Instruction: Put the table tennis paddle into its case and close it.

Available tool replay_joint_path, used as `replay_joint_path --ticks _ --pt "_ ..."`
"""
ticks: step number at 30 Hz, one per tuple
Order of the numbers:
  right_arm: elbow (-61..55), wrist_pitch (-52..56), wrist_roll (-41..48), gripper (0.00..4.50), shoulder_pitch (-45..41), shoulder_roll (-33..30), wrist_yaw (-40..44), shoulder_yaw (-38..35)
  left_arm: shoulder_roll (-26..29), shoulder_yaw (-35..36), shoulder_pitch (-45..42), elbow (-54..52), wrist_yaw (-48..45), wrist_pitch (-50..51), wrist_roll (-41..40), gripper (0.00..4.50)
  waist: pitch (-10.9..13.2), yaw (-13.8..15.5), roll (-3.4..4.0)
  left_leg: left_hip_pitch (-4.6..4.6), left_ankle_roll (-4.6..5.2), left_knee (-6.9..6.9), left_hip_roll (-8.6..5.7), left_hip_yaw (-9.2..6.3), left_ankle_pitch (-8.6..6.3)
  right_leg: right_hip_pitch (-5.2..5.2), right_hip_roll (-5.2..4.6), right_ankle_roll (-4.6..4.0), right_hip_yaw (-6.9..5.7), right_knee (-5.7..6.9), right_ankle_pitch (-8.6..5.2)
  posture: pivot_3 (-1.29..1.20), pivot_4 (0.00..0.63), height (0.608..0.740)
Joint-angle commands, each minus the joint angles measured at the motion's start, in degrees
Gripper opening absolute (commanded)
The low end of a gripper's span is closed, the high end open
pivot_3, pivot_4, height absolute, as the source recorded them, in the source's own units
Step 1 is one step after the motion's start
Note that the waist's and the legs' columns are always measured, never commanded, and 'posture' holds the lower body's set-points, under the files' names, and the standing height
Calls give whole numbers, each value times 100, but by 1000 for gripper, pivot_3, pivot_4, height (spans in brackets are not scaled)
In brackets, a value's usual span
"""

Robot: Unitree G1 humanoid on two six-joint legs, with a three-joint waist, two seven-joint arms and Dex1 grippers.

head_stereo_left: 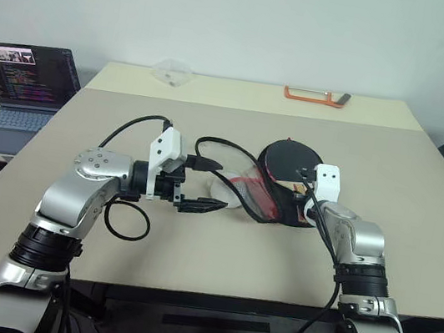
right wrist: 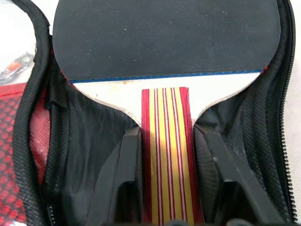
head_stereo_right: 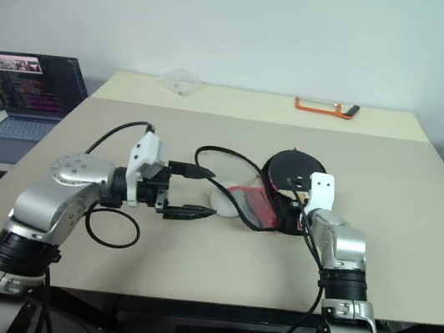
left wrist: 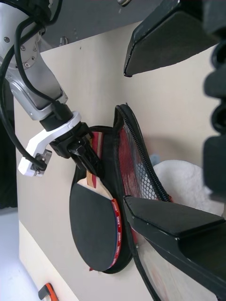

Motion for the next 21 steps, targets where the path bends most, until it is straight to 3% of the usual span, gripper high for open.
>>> replay_joint_path --ticks 1,6,11,16,19,21 --pt "-419 40 74 2704 -69 78 51 -26 101 145 -66 -104 25 -79 -4 4435 0 -7 0 0 0 0 0 0 0 0 0 0 0 0 0 0 150 740" --pt "-1364 534 319 4353 90 106 254 81 145 215 -103 57 165 4 33 4435 0 -14 0 0 0 0 0 -2 0 -1 0 0 0 2 0 0 150 740" --pt "-2791 1223 707 4353 313 -250 679 133 351 434 -49 295 249 -57 62 4435 1 -15 1 -3 0 0 1 -2 -1 -4 1 0 0 1 0 0 150 740" --pt "-4042 1918 1677 4353 705 -1271 1727 -360 1095 615 535 1254 -179 -626 405 4435 1 -30 2 -1 1 -5 2 -3 -2 -4 2 0 -1 -4 -1 0 150 740" --pt "-4605 2064 2382 4353 1099 -2054 2627 -526 902 550 380 1912 50 -1055 657 4435 4 25 -3 0 2 -10 3 -6 -2 2 1 0 -9 -11 -2 0 150 740" --pt "-4816 2012 2685 4392 1274 -2443 3044 -579 629 501 109 2192 213 -1250 764 4047 7 59 -8 -1 3 -6 4 -15 -3 16 -3 1 -26 -20 -2 0 150 740"
